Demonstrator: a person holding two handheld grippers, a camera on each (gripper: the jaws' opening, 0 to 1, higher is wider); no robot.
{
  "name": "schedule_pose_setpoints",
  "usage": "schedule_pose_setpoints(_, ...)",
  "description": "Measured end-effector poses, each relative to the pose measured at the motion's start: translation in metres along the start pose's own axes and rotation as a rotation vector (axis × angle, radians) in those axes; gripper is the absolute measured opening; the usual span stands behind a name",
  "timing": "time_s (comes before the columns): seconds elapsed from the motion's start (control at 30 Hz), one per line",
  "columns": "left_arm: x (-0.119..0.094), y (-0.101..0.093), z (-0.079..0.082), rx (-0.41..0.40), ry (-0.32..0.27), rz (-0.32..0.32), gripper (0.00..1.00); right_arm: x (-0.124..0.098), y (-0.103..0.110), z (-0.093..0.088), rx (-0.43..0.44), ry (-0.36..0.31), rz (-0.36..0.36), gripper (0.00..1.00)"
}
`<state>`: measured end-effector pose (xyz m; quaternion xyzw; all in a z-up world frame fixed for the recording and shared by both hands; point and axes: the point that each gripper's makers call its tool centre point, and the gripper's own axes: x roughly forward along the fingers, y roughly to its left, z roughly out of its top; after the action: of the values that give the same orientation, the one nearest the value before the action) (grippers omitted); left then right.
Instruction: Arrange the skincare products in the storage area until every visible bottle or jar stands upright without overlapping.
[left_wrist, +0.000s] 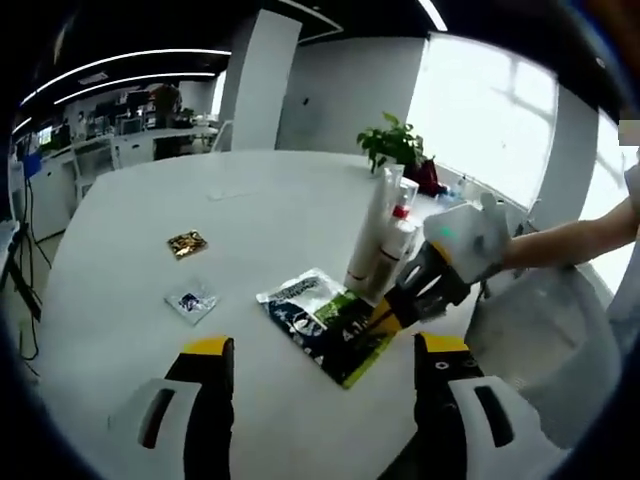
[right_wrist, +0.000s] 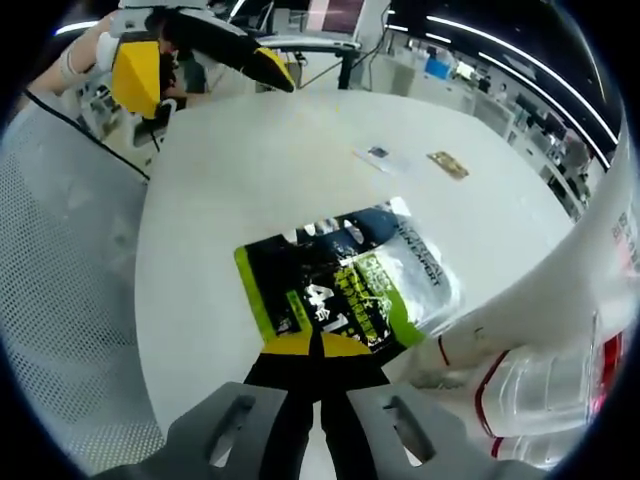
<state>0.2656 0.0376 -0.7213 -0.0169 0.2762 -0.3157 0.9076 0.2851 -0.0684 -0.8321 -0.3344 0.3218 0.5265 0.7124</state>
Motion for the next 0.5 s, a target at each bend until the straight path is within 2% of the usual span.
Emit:
schedule_pose_setpoints(0.13,-0.010,-0.007,-0.001,-0.003,-0.011,0.020,0.72,0.000,0.000,-0.001,0.005,-0.005,0.000,0.01)
schedule_pose_setpoints(0.27,-0.017,-0.015,-0.001,0.000,-0.023,0.030,0.80,0.001,-0.001,0.000,0.003,-0.005,-0.005,0.01)
schedule_pose_setpoints(0.33,-0.020,-0.013,-0.003,0.010,-0.013,0.043,0.81,0.001,-0.001,0.000,0.005,-0.006,-0.004,0.01)
schedule_pose_setpoints(0.43,-0.025,-0.011,0.001,-0.028,-0.046,0.051,0.85,0.000,-0.001,0.000,0.004,-0.006,-0.004,0.01)
schedule_pose_setpoints(0.5,-0.025,-0.011,0.000,-0.029,-0.041,0.058,0.87,0.000,-0.001,0.001,0.006,-0.005,-0.002,0.01)
